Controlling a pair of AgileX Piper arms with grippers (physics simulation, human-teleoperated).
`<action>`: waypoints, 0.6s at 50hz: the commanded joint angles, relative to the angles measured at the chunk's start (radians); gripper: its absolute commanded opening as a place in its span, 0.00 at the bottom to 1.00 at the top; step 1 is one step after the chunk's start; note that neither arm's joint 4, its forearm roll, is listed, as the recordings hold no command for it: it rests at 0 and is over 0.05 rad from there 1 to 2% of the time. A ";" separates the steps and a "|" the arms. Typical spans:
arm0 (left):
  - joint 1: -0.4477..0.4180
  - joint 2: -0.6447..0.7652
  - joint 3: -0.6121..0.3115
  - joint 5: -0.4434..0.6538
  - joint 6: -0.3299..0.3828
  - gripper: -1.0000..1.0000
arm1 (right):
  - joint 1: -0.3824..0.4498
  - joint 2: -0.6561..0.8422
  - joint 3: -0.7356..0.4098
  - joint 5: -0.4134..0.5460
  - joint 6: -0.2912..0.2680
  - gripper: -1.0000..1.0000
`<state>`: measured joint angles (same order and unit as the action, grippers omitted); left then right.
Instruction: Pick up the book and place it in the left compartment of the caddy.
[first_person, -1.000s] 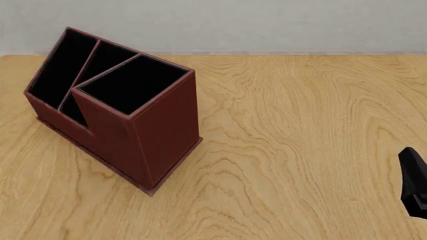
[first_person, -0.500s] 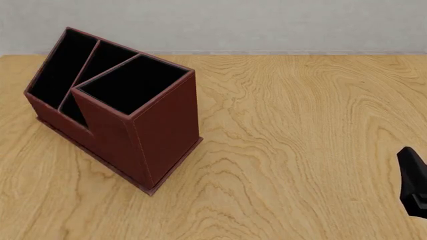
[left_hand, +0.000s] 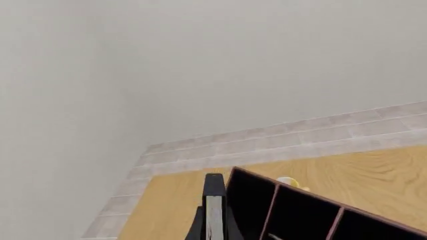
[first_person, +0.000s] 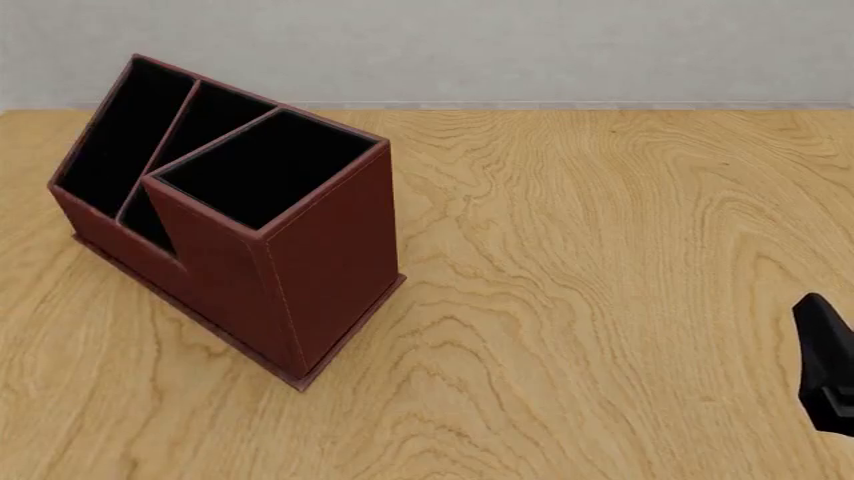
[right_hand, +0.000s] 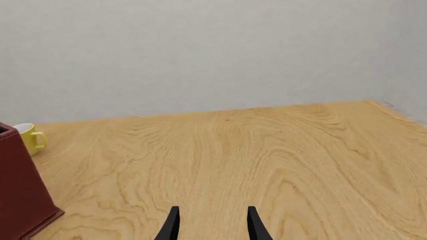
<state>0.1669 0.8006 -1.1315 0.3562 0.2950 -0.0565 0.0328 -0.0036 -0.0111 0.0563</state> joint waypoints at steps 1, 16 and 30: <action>0.042 0.174 -0.095 0.089 -0.010 0.00 | 0.001 -0.004 0.000 0.004 -0.003 1.00; 0.028 0.446 -0.368 0.343 0.029 0.00 | 0.017 -0.018 0.000 0.011 -0.005 1.00; 0.030 0.608 -0.523 0.474 0.047 0.00 | 0.019 -0.015 0.000 0.012 -0.003 1.00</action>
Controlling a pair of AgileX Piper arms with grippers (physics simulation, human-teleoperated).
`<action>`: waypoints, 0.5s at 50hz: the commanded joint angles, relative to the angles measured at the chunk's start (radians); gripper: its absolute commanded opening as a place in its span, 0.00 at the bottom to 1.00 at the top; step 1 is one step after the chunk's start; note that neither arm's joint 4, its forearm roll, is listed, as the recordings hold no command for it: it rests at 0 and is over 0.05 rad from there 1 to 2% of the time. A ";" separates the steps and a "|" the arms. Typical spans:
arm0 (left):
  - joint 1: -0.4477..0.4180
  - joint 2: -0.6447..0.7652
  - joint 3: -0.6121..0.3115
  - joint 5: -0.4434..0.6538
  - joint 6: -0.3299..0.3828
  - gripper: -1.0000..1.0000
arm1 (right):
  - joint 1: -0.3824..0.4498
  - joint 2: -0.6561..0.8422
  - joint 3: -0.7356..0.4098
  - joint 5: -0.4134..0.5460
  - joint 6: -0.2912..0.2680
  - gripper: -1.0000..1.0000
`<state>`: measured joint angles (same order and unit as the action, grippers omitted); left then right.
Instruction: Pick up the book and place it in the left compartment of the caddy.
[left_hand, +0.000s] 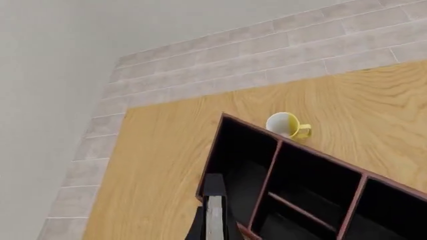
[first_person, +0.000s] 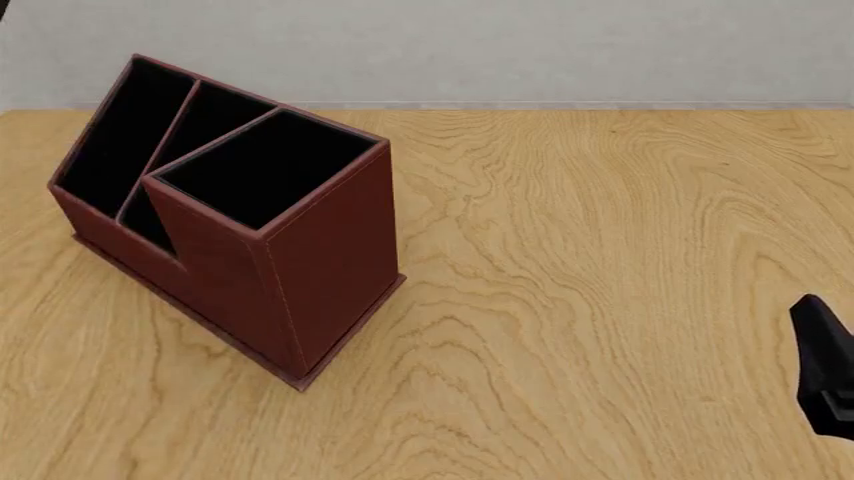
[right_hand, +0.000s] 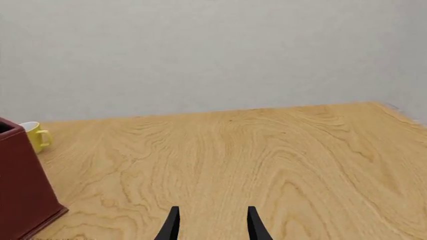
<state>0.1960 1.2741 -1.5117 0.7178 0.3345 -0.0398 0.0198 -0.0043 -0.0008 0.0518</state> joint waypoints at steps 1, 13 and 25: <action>0.005 0.144 -0.155 0.120 0.005 0.00 | 0.002 -0.001 0.000 0.002 0.002 1.00; -0.041 0.202 -0.187 0.153 -0.034 0.00 | 0.000 0.004 -0.004 0.001 0.002 1.00; -0.074 0.256 -0.200 0.139 -0.096 0.00 | -0.002 0.008 0.000 -0.006 0.000 1.00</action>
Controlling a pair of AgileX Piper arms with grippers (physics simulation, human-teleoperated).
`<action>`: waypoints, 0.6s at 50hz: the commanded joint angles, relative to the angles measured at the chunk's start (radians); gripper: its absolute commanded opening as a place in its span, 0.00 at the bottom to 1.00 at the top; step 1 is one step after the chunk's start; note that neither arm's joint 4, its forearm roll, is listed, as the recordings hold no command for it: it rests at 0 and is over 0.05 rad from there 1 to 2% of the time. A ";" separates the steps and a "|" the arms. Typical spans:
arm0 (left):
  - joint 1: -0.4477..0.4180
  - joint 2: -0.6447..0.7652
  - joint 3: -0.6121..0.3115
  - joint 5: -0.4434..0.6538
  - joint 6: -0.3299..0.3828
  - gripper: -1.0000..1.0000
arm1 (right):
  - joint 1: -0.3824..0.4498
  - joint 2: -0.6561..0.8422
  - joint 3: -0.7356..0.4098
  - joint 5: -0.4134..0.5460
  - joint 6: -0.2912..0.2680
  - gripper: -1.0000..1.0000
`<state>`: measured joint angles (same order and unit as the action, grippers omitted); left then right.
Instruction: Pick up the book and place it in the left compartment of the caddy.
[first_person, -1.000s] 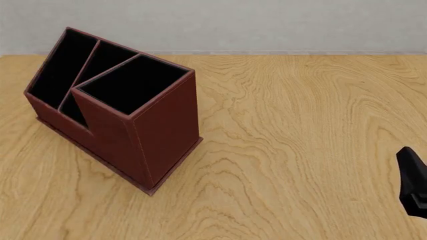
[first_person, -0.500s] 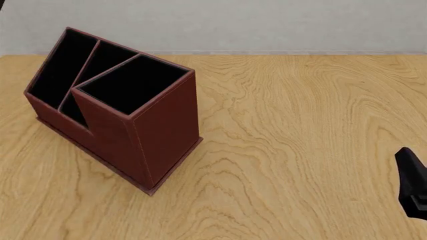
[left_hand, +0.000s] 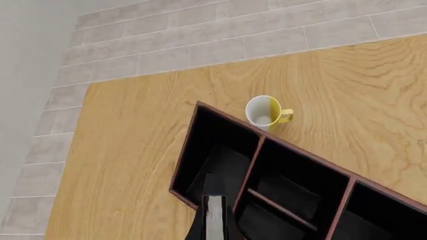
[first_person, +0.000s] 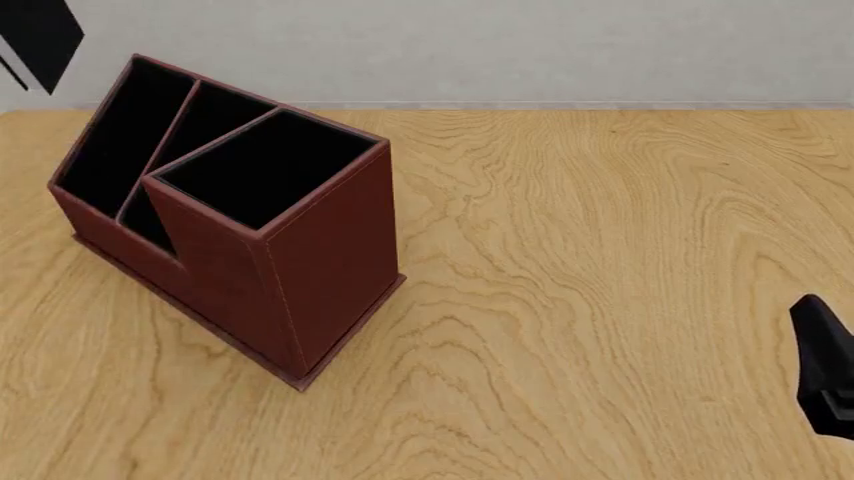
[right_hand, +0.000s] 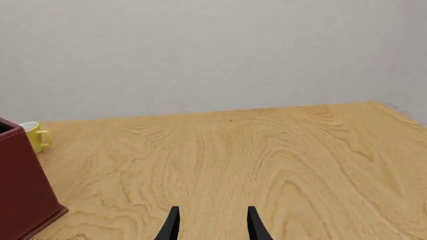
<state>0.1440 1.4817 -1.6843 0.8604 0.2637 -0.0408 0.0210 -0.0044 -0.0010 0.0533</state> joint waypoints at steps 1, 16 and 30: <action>-0.013 0.056 -0.030 -0.012 -0.020 0.00 | 0.001 0.012 0.001 -0.011 -0.002 1.00; 0.000 0.078 0.002 -0.062 -0.006 0.00 | 0.002 -0.003 0.000 0.001 -0.002 1.00; 0.016 0.115 -0.027 -0.058 -0.017 0.00 | 0.006 0.010 0.001 -0.007 -0.004 1.00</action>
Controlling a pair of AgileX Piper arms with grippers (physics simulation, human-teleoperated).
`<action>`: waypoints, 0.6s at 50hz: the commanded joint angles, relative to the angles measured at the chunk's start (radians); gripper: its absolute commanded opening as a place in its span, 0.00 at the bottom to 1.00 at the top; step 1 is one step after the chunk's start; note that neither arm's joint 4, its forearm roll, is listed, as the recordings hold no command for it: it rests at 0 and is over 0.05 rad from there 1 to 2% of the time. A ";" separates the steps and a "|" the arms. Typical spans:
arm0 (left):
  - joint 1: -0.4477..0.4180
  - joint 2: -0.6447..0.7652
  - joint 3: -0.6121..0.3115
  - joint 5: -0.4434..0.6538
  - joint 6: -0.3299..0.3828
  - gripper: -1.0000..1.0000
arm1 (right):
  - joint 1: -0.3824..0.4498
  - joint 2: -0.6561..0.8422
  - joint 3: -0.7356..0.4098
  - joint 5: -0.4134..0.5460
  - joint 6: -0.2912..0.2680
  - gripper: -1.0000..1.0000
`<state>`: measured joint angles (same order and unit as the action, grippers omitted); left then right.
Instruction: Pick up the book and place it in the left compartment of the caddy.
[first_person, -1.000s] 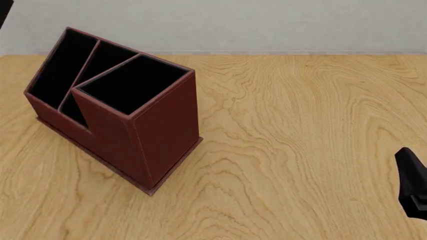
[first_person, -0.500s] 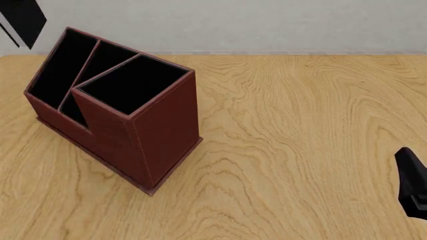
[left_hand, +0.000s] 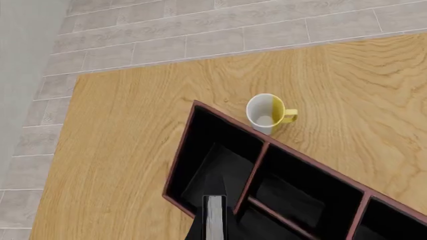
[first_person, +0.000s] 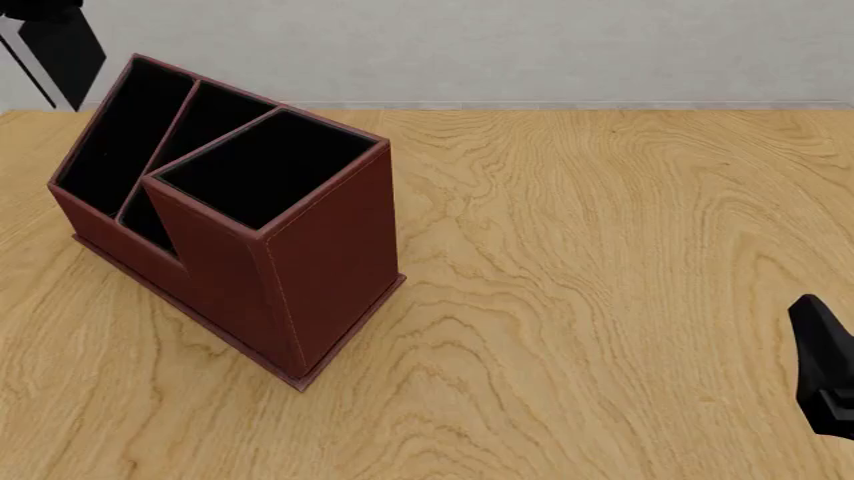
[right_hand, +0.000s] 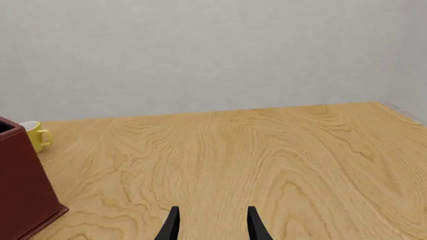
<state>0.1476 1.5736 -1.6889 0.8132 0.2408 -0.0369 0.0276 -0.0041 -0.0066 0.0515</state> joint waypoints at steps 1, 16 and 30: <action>0.009 0.024 -0.016 -0.015 0.006 0.00 | 0.002 0.002 0.000 -0.001 -0.003 1.00; 0.024 0.084 -0.013 -0.070 -0.013 0.00 | 0.005 0.036 0.002 -0.027 -0.015 1.00; 0.008 0.124 0.000 -0.125 -0.042 0.00 | 0.006 0.033 0.001 -0.023 -0.023 1.00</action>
<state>0.1619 1.6749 -1.6828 0.7240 0.2054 -0.0322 0.0575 -0.0024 -0.0280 0.0347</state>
